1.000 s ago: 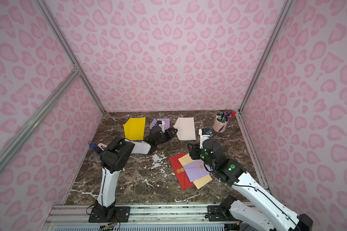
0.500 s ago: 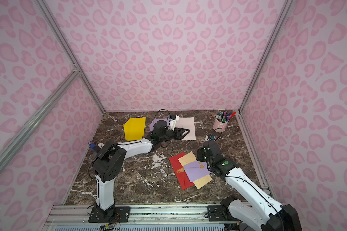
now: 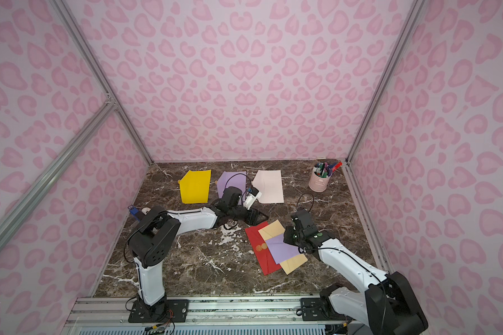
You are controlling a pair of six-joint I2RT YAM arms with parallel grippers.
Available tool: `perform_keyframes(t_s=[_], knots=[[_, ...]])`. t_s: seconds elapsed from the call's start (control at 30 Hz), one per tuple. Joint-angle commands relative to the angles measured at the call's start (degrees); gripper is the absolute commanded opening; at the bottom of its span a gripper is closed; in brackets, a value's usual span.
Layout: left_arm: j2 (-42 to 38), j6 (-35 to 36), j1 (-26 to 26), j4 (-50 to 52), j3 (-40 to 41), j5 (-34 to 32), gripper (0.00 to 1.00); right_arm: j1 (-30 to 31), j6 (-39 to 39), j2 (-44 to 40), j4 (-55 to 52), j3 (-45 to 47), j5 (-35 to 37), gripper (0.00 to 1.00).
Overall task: Open the envelope
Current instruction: Pick up the envelope from the envelope.
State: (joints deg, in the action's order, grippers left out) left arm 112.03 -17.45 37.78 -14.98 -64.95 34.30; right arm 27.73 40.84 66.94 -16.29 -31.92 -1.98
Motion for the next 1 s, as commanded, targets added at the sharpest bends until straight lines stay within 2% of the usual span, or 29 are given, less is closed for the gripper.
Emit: perform_keyframes(t_s=[0.0,0.33,0.63,0.97], knots=[[0.36,2.97,0.6,1.63,0.35,2.25,0.59,-1.04,-0.06,1.79,-0.16,0.46,-2.23,0.39],[1.43,4.78,2.45,4.73,0.13,2.37,0.59,-2.76,1.44,-0.51,-0.16,3.41,-2.37,0.39],[2.03,5.47,3.34,6.43,-1.23,2.43,0.59,-7.04,1.51,-2.51,-4.16,5.33,3.06,0.38],[3.41,5.8,3.57,7.24,-2.41,3.21,0.59,-10.72,0.85,-3.66,-3.06,7.54,1.86,0.37]])
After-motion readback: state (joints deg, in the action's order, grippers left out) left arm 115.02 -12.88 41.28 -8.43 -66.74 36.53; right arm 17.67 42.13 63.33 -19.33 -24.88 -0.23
